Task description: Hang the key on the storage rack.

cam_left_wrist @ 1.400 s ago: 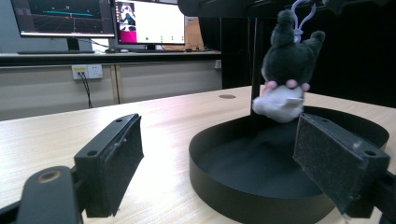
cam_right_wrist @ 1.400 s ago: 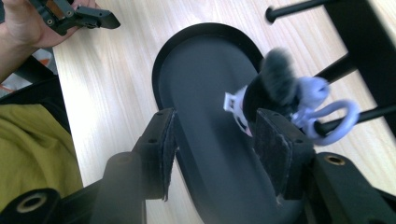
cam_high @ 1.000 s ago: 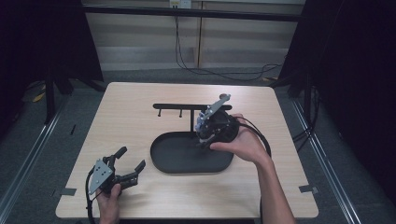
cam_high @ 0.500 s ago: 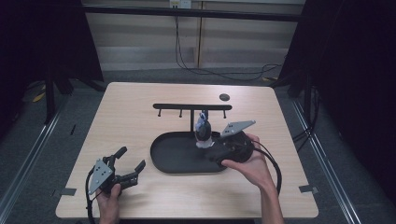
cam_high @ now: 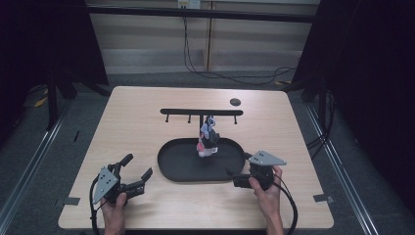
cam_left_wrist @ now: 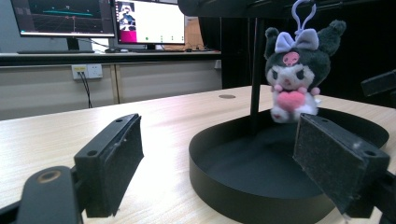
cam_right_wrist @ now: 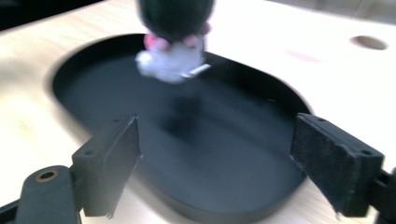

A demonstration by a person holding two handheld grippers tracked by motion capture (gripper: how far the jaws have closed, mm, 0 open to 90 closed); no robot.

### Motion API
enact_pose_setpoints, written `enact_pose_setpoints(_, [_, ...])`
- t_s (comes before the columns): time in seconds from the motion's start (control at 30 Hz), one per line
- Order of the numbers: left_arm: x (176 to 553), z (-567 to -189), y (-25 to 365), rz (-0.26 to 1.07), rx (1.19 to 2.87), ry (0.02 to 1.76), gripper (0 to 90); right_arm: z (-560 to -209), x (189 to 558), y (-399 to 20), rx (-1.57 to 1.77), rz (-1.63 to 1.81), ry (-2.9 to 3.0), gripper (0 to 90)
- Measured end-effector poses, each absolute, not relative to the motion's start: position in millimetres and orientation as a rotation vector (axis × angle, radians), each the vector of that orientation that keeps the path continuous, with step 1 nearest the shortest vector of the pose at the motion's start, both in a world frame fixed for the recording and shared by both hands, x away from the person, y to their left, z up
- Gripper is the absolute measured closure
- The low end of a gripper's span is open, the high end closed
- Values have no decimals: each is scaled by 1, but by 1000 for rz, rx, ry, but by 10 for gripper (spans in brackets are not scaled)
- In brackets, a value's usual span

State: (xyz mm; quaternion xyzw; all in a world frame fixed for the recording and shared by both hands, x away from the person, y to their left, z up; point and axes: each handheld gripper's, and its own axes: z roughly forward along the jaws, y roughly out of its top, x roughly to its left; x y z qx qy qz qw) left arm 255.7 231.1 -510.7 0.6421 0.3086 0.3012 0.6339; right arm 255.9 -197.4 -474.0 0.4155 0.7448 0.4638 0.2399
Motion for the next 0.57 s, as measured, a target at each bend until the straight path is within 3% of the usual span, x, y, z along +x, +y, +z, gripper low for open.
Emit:
enact_pose_setpoints(0.23, [256, -511, 231, 688, 1468, 707, 154, -504, 241, -195, 1119, 1352, 1752, 139])
enact_pose_setpoints(0.57, [256, -511, 231, 689, 1465, 711, 154, -512, 220, -202, 1025, 1501, 1491, 137])
